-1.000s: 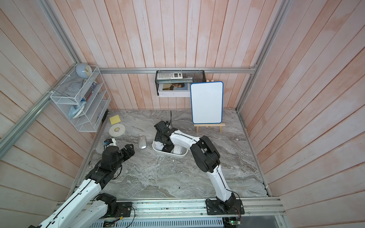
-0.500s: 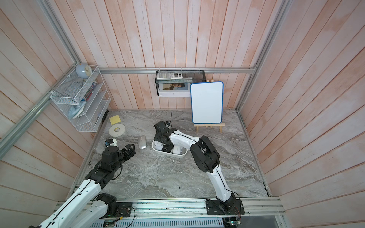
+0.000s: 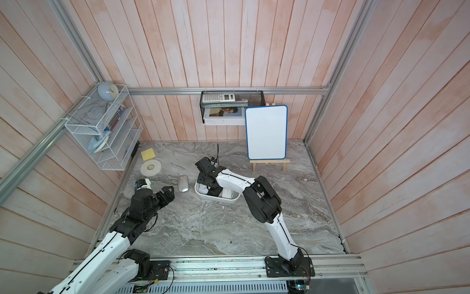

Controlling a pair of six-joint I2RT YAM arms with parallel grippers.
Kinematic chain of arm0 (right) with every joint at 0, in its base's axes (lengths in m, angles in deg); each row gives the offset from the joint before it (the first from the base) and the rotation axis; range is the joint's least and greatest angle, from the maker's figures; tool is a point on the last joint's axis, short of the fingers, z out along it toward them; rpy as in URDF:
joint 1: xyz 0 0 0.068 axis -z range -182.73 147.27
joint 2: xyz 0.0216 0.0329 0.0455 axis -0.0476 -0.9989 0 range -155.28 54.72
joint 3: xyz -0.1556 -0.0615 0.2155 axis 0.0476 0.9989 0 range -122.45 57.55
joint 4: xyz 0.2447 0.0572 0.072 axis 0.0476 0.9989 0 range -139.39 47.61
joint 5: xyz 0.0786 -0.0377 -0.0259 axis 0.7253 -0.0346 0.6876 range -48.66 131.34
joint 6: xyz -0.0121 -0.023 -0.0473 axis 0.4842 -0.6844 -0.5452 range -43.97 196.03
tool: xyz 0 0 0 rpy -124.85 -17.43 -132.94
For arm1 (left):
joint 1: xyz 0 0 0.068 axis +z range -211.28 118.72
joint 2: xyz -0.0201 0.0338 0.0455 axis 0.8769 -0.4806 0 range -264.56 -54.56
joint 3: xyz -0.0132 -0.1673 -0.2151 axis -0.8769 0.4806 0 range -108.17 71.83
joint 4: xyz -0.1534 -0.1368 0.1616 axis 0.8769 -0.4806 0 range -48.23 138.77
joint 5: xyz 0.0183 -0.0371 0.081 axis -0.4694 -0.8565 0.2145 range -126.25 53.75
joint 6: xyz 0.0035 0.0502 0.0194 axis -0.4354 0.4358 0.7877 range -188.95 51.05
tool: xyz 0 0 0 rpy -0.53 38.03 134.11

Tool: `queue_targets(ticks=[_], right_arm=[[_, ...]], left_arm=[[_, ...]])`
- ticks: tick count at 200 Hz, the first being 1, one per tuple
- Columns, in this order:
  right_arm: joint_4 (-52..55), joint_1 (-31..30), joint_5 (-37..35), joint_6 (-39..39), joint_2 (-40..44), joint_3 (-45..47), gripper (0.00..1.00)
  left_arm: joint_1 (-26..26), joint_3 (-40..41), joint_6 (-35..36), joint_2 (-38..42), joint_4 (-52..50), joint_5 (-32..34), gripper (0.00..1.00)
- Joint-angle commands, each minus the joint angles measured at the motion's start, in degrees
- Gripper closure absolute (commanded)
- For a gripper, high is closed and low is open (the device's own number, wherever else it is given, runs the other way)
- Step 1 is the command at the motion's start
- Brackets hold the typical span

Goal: Take out the mouse from the storage box
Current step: Pick up the mouse from the storage box.

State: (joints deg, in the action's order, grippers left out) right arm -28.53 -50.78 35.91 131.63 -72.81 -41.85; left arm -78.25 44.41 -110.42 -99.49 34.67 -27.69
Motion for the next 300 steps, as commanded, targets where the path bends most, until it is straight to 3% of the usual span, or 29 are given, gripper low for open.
queue_targets(ticks=[1,156,243,300], right_arm=[[0.7,-0.5,-0.5,-0.7,0.3,-0.9,0.53],[-1.6,-0.7,-2.0,-4.2,7.0,4.0,0.72],[-4.9,-3.0,-1.7,-4.2,13.8,10.6,0.73],[-5.6,-5.4,-1.1,-4.0,15.9,12.1,0.74]], left_arm=[[0.3,0.4,-0.3,0.3,0.3,-0.3,0.05],[0.3,0.6,0.3,-2.6,1.5,0.5,0.05],[0.2,1.6,0.8,3.1,-0.1,3.7,0.05],[0.2,2.4,0.5,10.1,-3.8,10.5,0.05]])
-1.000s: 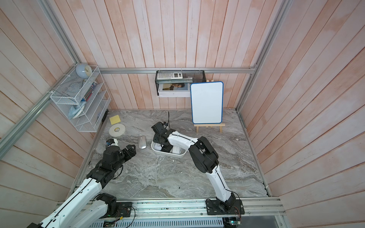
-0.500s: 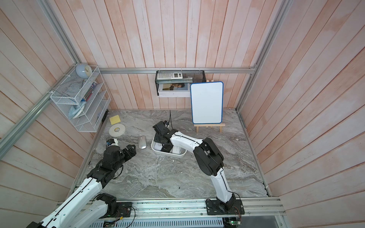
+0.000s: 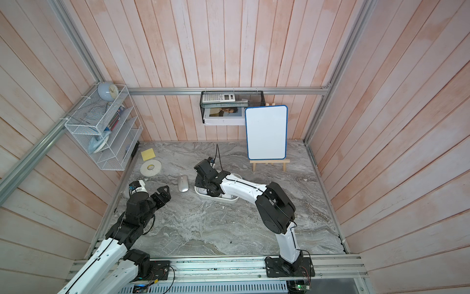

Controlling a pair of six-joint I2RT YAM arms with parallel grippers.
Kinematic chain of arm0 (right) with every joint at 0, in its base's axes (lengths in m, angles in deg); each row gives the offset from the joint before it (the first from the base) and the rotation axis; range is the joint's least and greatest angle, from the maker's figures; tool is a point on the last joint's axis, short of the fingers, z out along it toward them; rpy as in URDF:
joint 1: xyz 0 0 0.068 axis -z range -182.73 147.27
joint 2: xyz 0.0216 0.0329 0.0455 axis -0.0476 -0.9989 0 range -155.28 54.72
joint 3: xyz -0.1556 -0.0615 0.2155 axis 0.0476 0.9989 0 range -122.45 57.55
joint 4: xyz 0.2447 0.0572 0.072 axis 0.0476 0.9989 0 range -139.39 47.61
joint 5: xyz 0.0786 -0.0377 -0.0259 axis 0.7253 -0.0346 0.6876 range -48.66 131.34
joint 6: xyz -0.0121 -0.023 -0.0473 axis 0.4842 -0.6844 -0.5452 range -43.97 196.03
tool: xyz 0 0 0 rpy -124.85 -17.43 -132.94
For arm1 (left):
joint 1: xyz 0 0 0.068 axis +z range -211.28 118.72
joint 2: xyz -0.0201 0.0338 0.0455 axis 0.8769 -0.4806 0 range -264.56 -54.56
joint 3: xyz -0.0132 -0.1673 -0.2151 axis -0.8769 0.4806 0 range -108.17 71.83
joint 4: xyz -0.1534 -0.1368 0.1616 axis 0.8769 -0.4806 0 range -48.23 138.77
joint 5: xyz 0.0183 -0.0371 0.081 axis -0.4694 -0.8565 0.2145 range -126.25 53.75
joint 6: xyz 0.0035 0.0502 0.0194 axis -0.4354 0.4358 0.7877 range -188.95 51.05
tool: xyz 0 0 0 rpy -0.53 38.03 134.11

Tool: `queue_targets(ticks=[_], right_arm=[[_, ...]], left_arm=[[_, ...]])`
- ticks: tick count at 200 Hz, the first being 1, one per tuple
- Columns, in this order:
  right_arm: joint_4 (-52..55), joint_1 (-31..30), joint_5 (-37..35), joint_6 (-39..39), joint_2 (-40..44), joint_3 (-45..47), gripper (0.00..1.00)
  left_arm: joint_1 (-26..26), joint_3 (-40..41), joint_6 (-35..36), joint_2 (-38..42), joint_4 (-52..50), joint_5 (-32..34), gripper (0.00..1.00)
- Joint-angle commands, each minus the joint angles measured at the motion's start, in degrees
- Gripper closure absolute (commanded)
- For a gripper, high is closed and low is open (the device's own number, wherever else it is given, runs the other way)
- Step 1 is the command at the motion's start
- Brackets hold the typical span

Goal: Take out the mouse from the storage box
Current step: Pick up the mouse from the storage box, then place the mouse at the center of the board.

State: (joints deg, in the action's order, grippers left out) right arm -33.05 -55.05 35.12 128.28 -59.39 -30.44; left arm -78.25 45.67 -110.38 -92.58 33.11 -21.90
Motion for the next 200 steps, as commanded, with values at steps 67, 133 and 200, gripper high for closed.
queue_targets(ticks=[67,133,200], right_arm=[[-2.4,-5.0,0.6,0.3,2.0,1.8,0.75],[-4.0,-9.3,1.5,1.2,-0.1,2.1,0.76],[-4.5,-11.8,2.8,1.5,-3.6,0.0,0.76]], left_arm=[[0.2,1.3,0.5,8.2,-5.5,10.1,0.05],[0.2,1.0,-0.4,11.8,-8.5,13.0,0.05],[0.2,0.6,-1.7,18.1,-13.5,18.3,0.04]])
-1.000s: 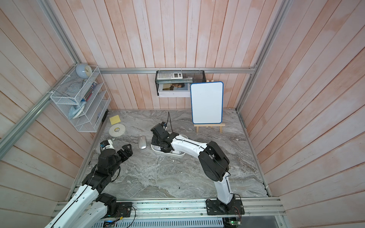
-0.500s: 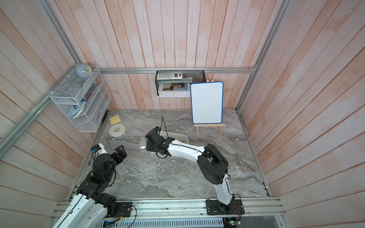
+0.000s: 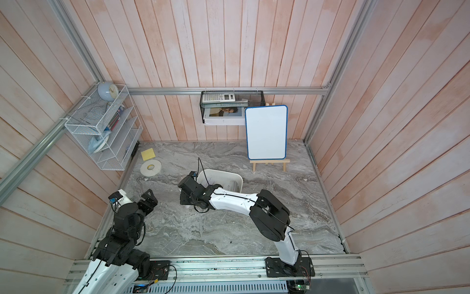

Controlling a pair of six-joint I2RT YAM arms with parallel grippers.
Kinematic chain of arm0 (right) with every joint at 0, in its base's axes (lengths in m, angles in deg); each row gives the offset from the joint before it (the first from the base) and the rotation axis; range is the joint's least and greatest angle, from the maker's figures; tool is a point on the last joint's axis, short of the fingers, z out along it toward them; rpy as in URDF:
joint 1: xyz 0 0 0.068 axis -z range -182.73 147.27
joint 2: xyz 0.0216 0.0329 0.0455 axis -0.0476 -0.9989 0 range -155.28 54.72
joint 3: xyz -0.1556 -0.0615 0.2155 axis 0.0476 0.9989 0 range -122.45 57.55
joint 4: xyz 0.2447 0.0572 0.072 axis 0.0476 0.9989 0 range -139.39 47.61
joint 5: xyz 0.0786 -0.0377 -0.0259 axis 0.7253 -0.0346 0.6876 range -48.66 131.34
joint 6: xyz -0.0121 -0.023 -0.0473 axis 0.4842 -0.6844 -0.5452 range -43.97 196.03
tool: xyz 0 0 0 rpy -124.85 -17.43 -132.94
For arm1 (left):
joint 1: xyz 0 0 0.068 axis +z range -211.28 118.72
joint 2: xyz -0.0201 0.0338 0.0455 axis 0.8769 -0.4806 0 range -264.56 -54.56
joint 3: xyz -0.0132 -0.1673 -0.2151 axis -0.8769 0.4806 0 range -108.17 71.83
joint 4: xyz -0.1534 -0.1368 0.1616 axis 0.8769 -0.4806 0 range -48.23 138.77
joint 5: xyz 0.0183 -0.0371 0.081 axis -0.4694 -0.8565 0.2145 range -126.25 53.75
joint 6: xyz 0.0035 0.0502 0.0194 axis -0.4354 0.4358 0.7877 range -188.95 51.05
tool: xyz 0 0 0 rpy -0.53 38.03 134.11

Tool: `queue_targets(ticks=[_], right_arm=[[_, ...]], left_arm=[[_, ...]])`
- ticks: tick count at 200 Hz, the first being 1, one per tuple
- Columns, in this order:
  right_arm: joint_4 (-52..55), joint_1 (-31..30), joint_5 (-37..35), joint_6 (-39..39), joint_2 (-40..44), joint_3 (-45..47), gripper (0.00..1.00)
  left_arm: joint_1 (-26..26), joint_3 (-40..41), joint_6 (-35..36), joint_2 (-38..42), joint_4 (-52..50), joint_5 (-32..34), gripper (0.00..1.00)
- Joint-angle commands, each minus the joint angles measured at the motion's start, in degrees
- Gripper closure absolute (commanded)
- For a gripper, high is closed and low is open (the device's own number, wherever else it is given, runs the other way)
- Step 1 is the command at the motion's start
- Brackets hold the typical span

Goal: Take out the mouse from the storage box
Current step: Place the mouse at the center of the board.

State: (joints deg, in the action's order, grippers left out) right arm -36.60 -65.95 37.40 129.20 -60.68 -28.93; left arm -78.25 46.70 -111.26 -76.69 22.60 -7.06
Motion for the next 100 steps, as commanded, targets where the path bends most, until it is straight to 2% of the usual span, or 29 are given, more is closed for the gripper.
queue_targets(ticks=[1,40,100], right_arm=[[-0.9,-0.9,0.5,0.6,-2.4,-1.6,0.76],[-0.7,-2.1,1.4,0.5,-5.1,-3.6,0.76],[-0.4,-2.4,4.9,1.4,-10.2,-7.6,0.76]], left_arm=[[0.2,-0.5,-0.9,2.3,-3.1,3.6,0.04],[0.2,0.0,-1.4,5.6,-4.4,5.3,0.03],[0.2,-0.4,-1.4,4.9,-4.5,5.0,0.03]])
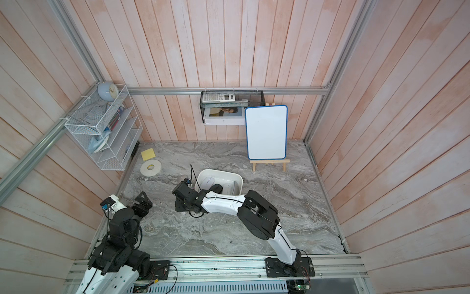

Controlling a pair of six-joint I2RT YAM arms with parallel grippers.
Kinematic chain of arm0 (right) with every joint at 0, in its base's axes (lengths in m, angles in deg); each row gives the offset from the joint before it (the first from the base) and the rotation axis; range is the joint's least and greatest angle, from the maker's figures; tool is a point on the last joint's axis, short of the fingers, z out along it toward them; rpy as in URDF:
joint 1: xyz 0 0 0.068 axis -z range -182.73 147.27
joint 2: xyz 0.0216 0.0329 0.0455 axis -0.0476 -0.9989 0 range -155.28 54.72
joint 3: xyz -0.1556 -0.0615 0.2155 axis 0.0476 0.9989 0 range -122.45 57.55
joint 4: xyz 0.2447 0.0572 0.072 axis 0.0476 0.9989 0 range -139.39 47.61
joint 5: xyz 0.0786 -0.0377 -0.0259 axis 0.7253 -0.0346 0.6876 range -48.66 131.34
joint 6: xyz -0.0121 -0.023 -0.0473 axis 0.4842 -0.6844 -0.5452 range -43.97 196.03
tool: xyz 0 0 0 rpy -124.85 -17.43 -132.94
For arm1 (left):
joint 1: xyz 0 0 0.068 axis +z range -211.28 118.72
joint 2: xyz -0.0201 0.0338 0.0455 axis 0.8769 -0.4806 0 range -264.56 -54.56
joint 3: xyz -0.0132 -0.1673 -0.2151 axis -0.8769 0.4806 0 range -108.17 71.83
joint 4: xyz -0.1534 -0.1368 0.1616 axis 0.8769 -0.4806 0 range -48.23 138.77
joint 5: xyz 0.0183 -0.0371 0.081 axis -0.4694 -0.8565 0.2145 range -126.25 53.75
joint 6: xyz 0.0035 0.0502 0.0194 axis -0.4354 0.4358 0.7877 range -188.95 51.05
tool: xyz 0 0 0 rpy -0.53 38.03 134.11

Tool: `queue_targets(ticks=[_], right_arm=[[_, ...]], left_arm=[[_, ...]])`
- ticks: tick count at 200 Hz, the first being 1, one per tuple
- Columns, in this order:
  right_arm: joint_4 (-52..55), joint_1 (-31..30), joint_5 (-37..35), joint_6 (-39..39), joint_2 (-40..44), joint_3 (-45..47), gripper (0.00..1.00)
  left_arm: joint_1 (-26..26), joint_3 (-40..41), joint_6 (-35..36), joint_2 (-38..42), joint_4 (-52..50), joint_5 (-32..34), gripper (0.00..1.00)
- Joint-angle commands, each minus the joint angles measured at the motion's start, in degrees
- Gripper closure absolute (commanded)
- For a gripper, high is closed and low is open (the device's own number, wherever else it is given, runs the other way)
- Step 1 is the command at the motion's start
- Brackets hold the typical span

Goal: Take out the mouse from the storage box
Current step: Place the mouse at the center of the board.

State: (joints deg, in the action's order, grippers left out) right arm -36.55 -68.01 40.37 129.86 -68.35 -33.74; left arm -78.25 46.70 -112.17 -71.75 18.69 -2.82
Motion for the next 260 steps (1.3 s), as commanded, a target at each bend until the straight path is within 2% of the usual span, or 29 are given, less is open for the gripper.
queue_targets(ticks=[1,92,260], right_arm=[[-0.4,-0.4,2.0,0.7,-2.6,-2.9,0.76],[1.3,-0.5,4.4,2.2,-7.5,-7.2,0.71],[6.6,-0.5,-1.0,4.0,-7.3,-8.5,0.48]], left_arm=[[0.2,-0.4,-0.5,0.0,-0.6,0.8,0.03],[0.2,-0.5,-0.7,-0.1,-0.6,0.3,0.01],[0.2,-1.2,-1.3,0.9,-1.5,-0.7,0.01]])
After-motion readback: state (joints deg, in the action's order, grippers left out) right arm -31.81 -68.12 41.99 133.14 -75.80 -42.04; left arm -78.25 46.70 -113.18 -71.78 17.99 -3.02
